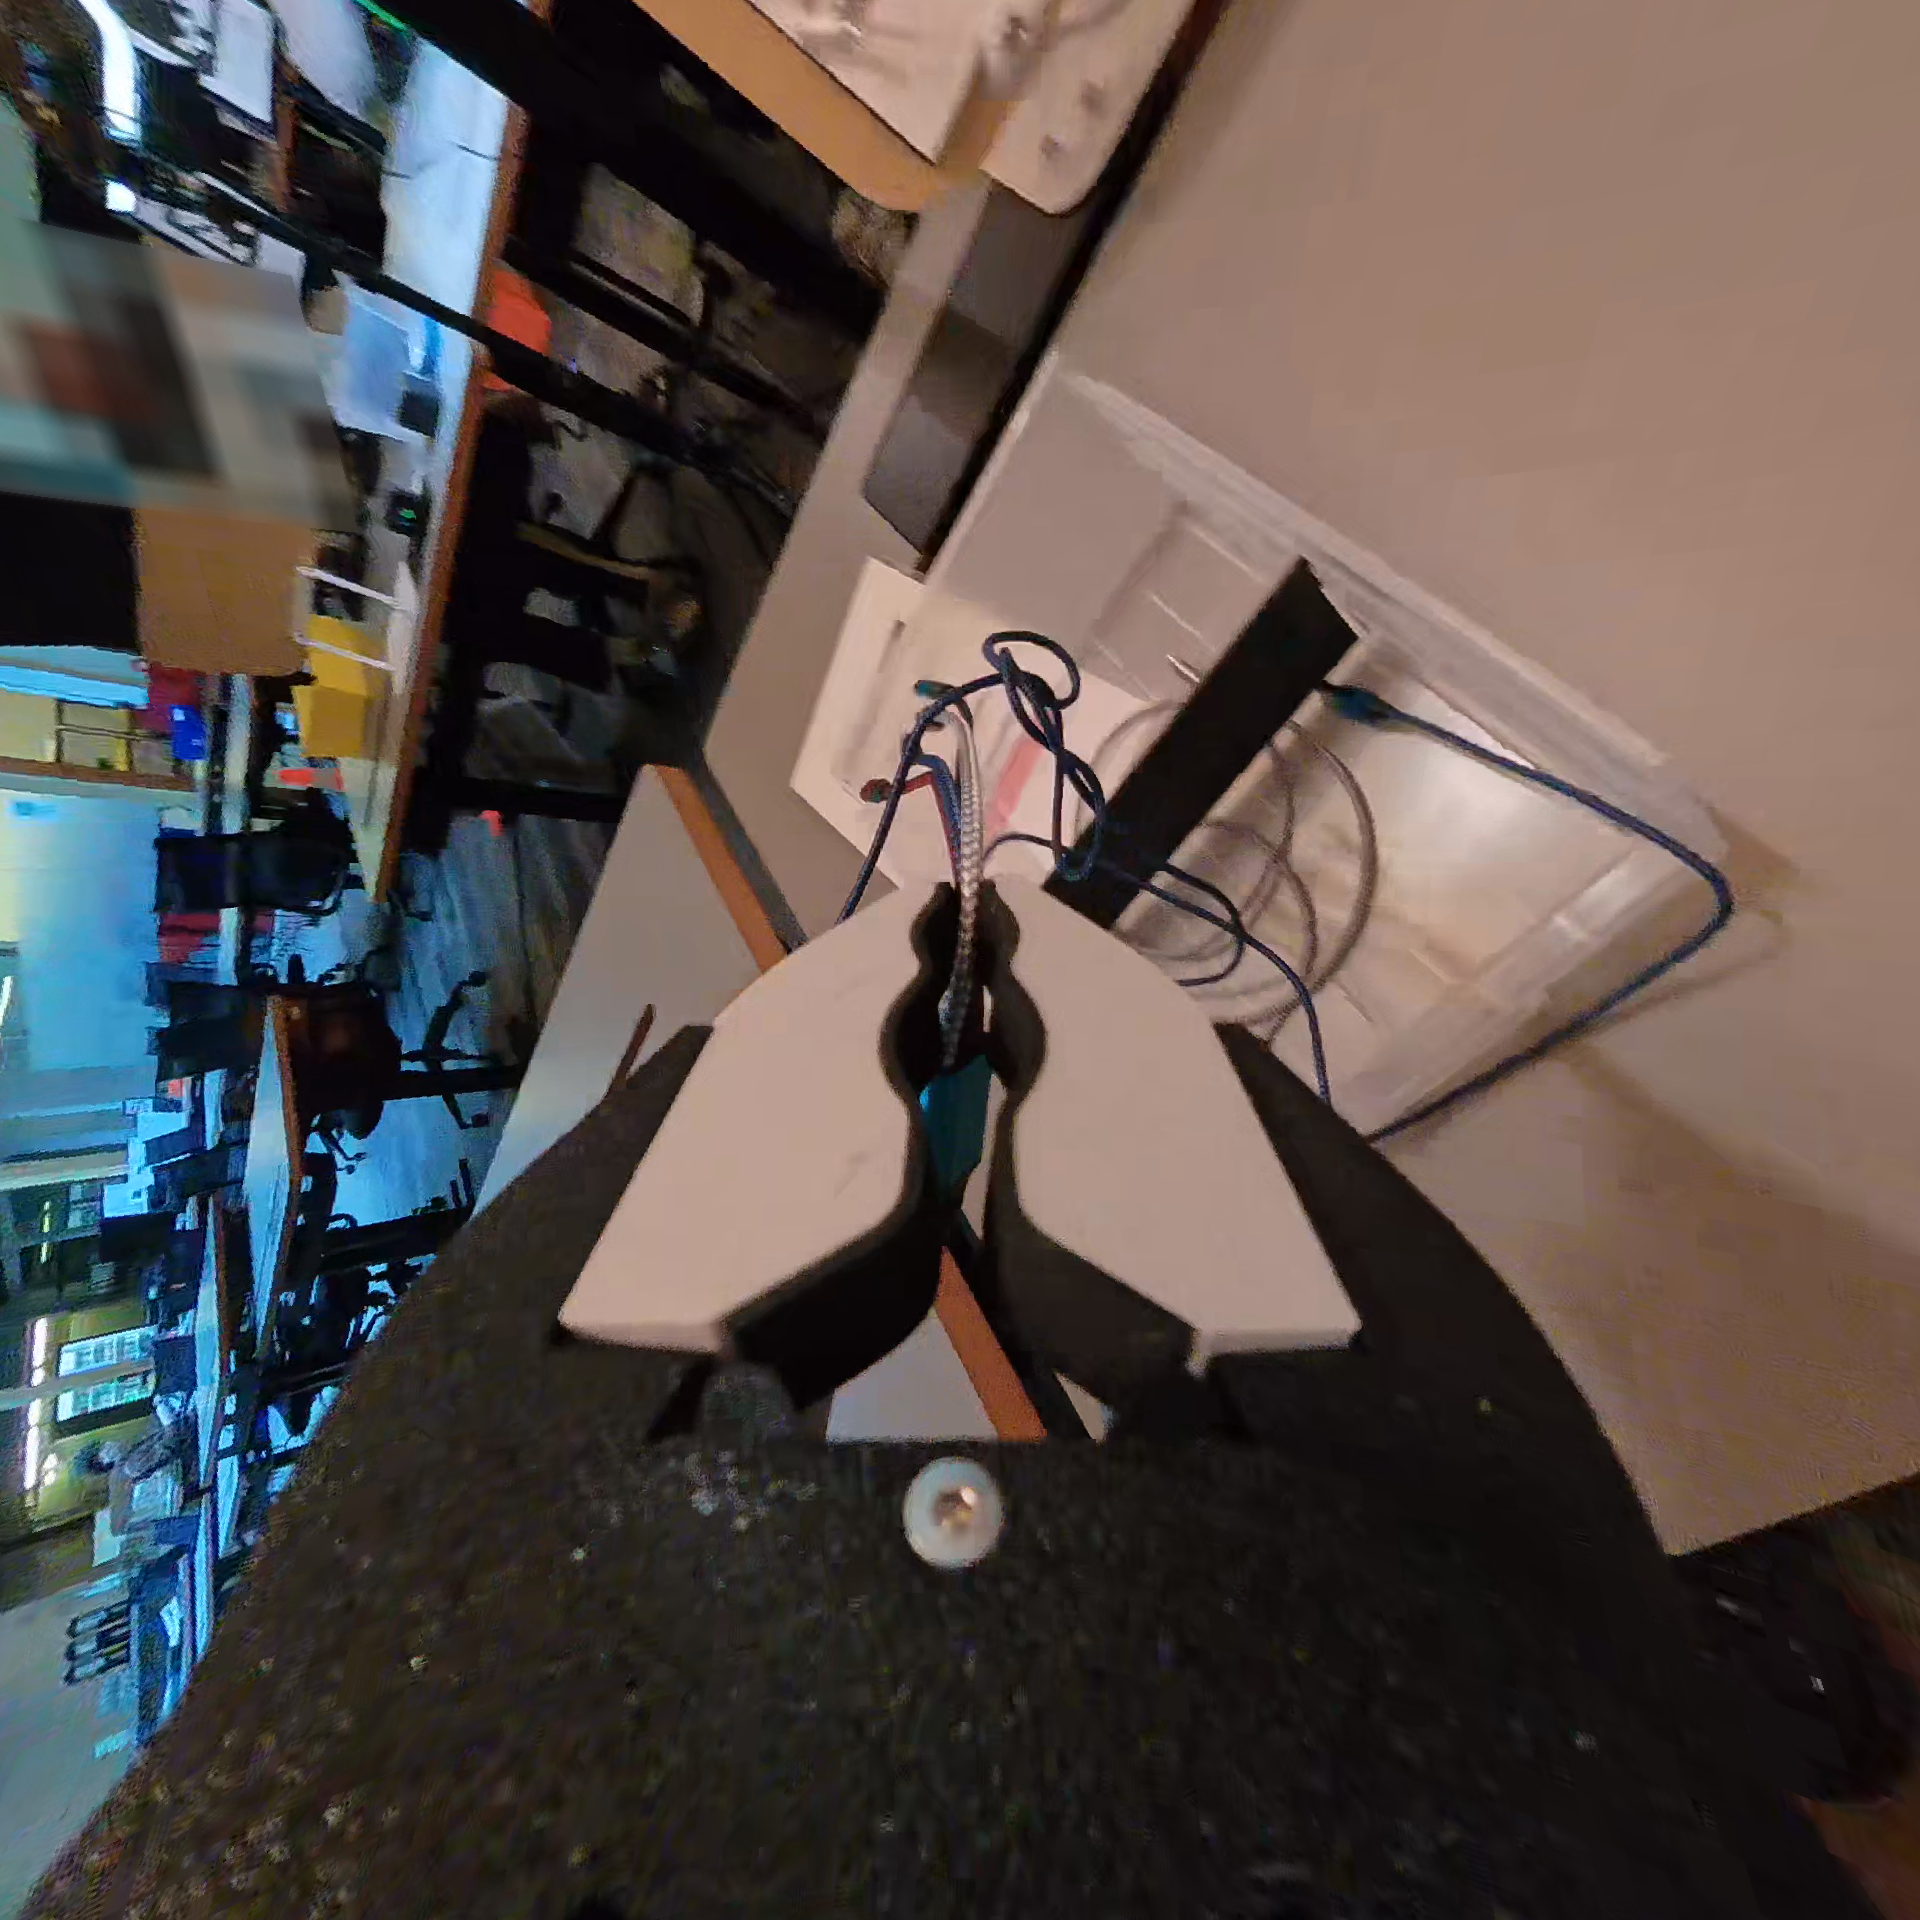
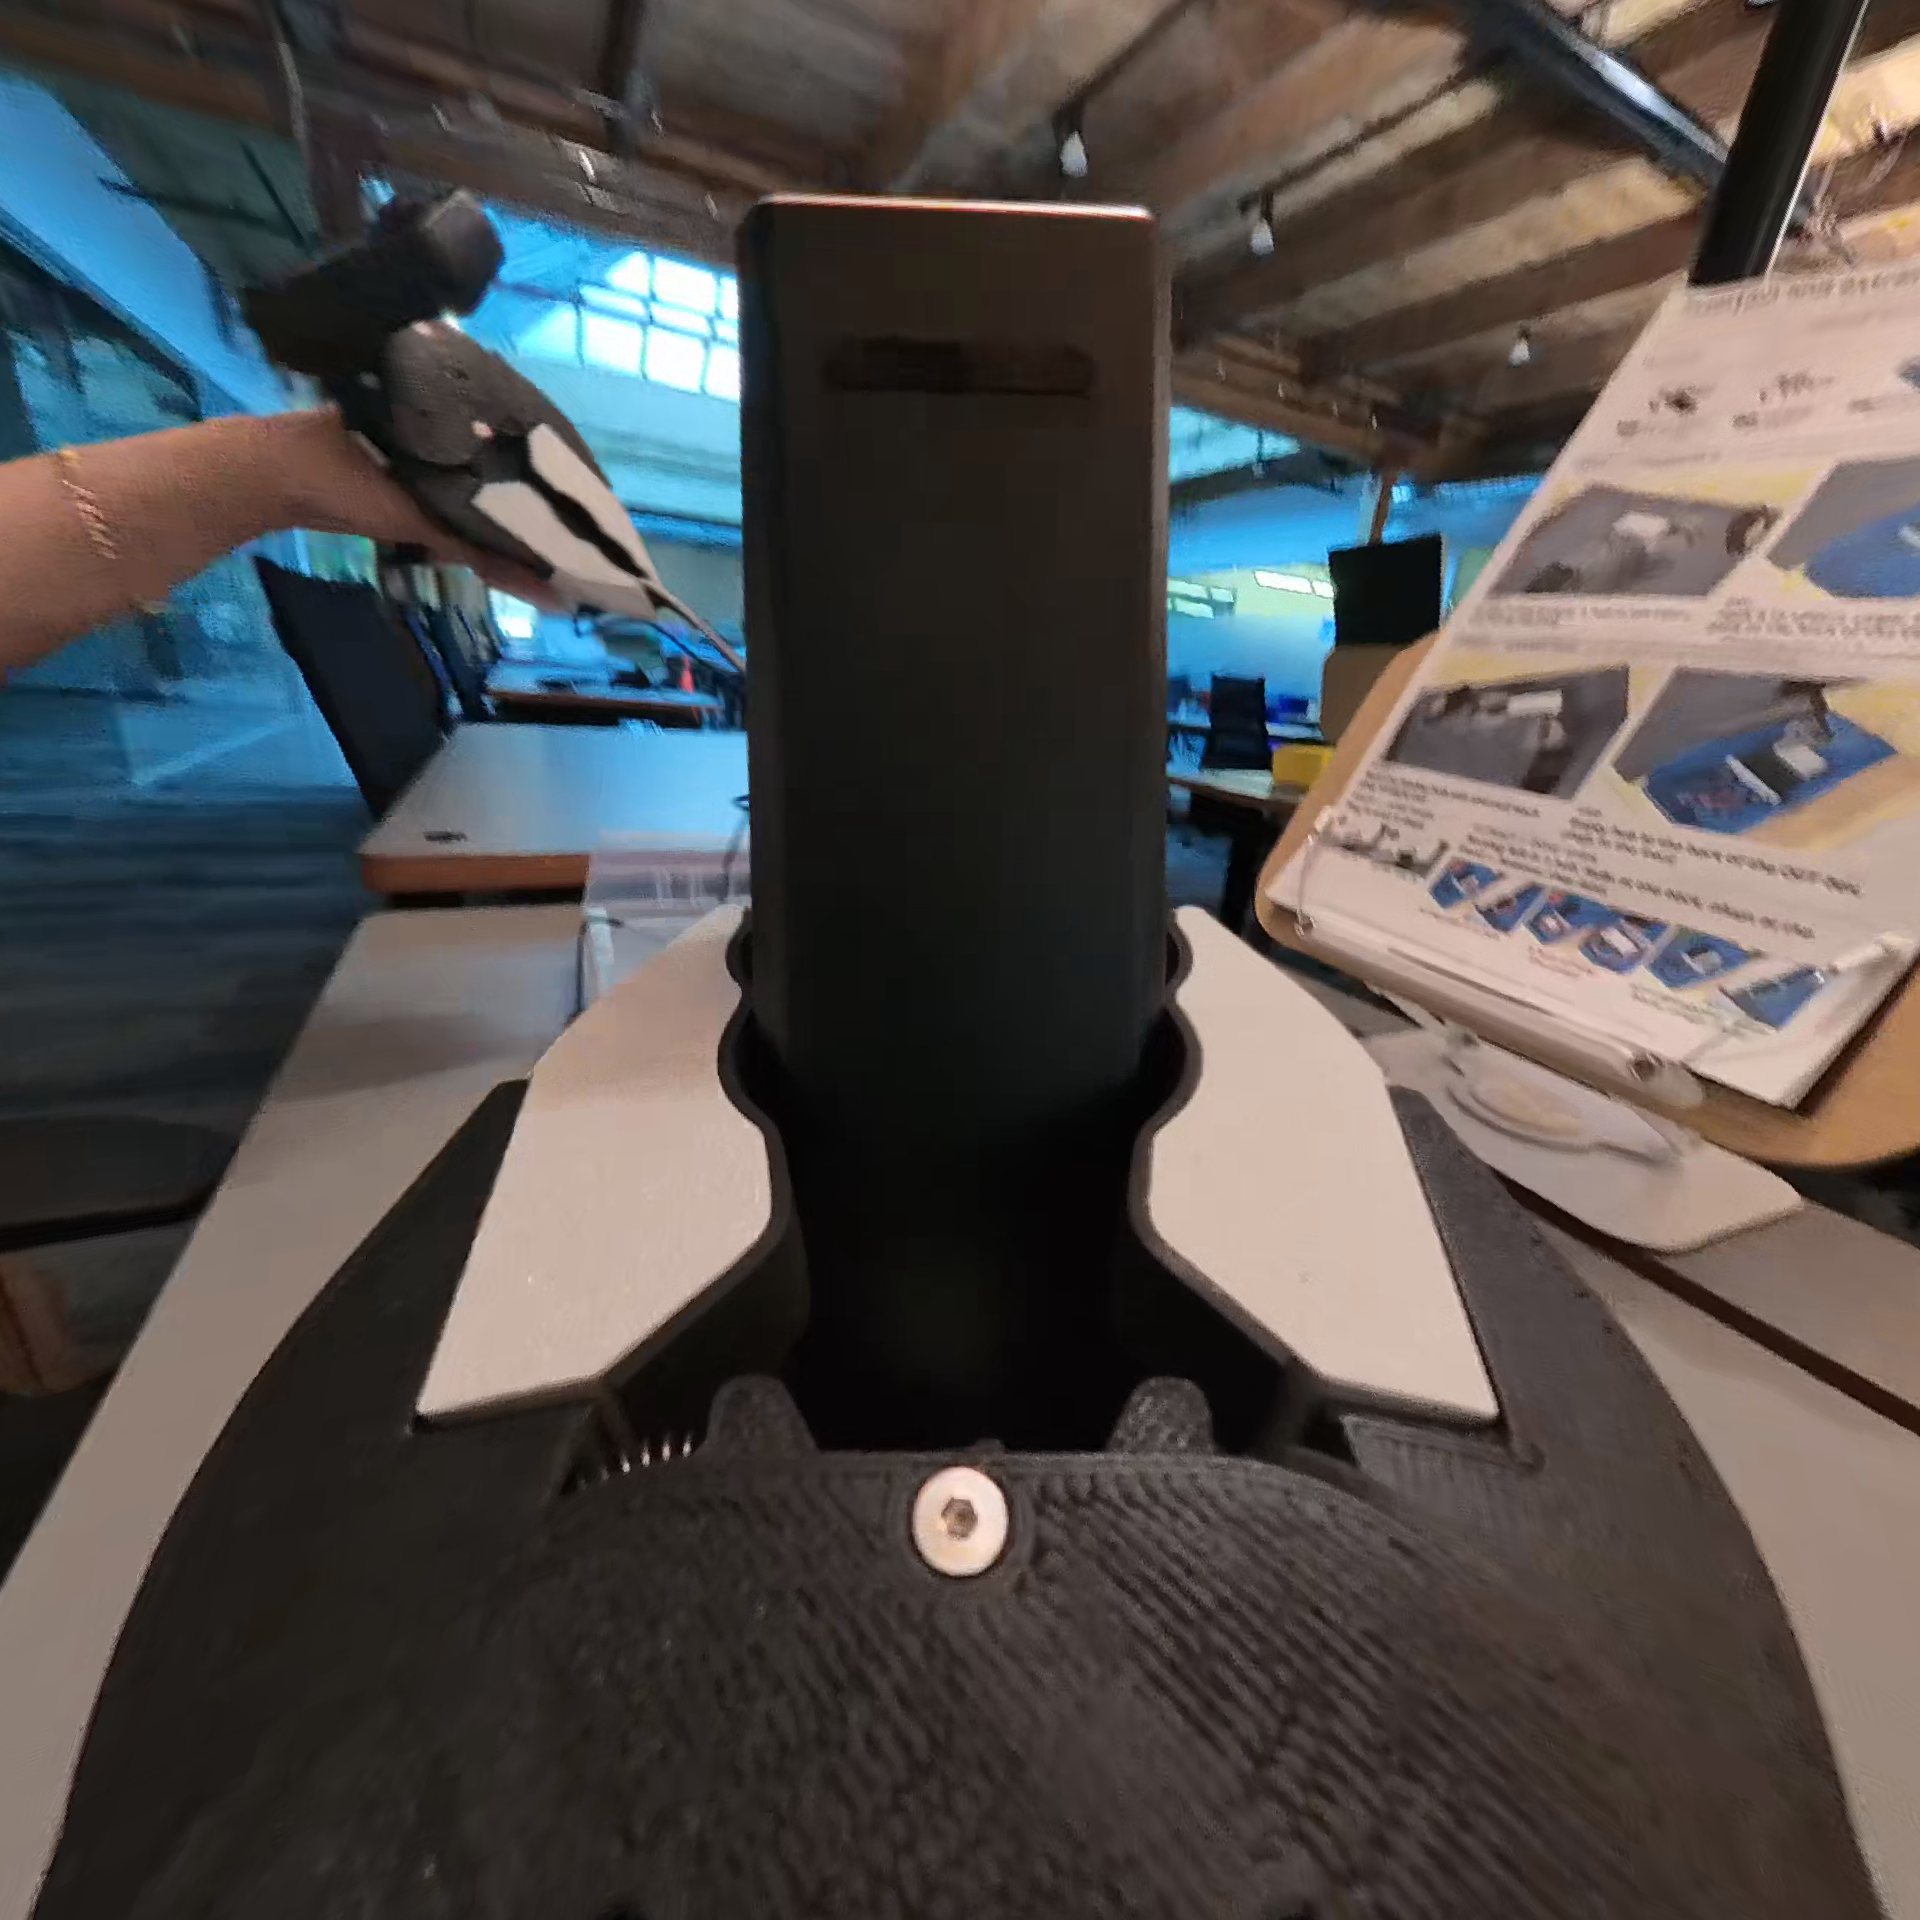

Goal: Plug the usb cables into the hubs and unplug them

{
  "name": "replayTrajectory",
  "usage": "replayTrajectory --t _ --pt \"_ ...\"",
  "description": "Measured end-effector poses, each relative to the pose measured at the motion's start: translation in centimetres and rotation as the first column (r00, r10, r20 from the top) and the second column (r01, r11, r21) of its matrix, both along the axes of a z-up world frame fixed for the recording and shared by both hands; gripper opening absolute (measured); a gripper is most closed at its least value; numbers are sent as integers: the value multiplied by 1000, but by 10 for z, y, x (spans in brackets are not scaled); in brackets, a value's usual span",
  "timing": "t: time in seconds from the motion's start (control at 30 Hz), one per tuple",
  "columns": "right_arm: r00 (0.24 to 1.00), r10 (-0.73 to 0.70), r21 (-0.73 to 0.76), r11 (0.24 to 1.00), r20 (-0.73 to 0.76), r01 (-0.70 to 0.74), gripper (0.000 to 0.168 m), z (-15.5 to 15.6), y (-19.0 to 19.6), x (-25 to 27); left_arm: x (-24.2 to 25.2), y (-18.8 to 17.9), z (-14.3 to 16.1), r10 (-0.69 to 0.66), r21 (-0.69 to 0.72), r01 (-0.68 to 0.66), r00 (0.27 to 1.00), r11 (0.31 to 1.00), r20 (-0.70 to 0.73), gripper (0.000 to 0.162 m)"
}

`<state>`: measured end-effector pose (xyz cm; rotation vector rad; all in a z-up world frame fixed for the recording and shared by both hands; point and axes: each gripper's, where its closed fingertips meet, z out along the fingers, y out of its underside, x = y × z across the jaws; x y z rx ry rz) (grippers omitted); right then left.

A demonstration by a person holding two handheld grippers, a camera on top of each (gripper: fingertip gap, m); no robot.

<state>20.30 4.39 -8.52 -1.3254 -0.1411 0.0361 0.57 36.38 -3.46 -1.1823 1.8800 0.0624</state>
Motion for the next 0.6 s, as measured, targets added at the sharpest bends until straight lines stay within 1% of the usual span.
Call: replayTrajectory --t 0.07,0.13,0.17,0.23,0.3,0.4,0.47,0.6 --pt "998 48 68 997 -50 -44 72 11 -5 -4 1 -1 46 24 21 -26 993 999 113 3" --pt "987 110 131 987 -119 -94 72 20 -11 -5 3 -10 88 18 4 -20 975 1000 220 3" --pt "981 128 164 981 -147 -103 72 24 -14 -3 5 -16 109 11 -12 -8 957 1000 289 3" --pt "971 150 201 973 -184 -112 73 30 -19 0 9 -38 149 -24 -65 56 910 996 413 3" --pt "972 145 215 971 -185 -104 73 34 -24 3 13 -61 189 -56 -90 125 835 988 547 3" --pt "975 134 230 969 -179 -91 73 39 -30 7 17 -91 246 -102 -57 198 708 979 699 3" --pt "973 132 245 966 -187 -84 73 43 -36 10 19 -107 280 -132 -22 233 623 972 771 3" --pt "978 102 264 963 -180 -52 73 50 -49 19 26 -124 344 -174 66 235 476 970 862 3"
